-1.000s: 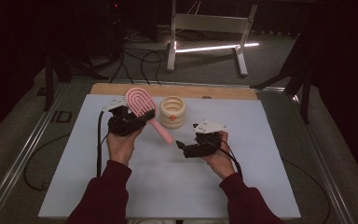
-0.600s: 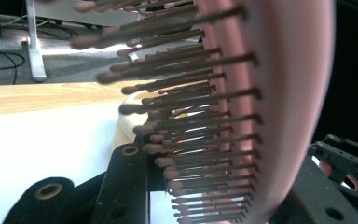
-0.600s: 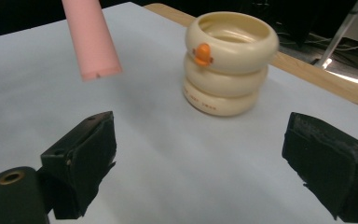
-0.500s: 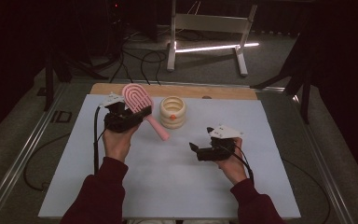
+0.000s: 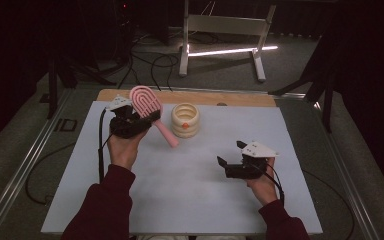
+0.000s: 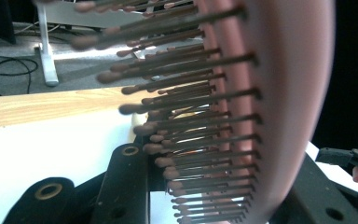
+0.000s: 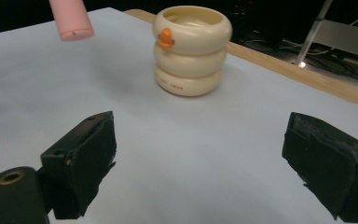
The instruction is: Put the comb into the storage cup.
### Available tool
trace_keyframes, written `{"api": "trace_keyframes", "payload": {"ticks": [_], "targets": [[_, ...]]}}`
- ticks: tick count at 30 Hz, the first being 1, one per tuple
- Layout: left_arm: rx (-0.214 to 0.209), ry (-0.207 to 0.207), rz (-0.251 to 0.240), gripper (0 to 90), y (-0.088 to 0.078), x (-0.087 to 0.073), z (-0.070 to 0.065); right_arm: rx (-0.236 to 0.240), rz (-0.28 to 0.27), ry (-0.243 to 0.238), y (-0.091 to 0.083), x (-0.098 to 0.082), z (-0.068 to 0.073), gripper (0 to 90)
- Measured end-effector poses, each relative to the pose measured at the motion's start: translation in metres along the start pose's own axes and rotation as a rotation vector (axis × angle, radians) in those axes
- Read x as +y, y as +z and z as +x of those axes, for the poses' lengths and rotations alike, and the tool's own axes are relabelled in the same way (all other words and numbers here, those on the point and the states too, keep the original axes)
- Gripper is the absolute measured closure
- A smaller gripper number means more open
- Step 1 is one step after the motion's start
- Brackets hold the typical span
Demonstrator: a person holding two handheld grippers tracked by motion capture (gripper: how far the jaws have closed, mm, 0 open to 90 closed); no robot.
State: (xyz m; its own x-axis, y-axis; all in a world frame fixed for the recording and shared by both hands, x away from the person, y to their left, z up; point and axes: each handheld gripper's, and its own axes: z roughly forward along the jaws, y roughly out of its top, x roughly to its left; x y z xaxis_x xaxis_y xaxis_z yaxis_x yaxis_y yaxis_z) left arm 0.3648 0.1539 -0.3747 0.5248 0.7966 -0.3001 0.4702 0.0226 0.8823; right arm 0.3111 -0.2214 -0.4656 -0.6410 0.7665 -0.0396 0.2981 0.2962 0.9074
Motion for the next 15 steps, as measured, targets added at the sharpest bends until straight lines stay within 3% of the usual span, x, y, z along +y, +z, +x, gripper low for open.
{"api": "trace_keyframes", "payload": {"ticks": [10,15], "targets": [[-0.004,0.009,-0.004,64.5,-0.002,0.003,0.003,-0.014,-0.026,0.006,-0.014,-0.01,-0.006,9.5],[-0.004,0.02,-0.006,64.5,-0.003,0.006,0.004,-0.03,-0.074,0.017,-0.027,-0.019,-0.008,9.5]]}}
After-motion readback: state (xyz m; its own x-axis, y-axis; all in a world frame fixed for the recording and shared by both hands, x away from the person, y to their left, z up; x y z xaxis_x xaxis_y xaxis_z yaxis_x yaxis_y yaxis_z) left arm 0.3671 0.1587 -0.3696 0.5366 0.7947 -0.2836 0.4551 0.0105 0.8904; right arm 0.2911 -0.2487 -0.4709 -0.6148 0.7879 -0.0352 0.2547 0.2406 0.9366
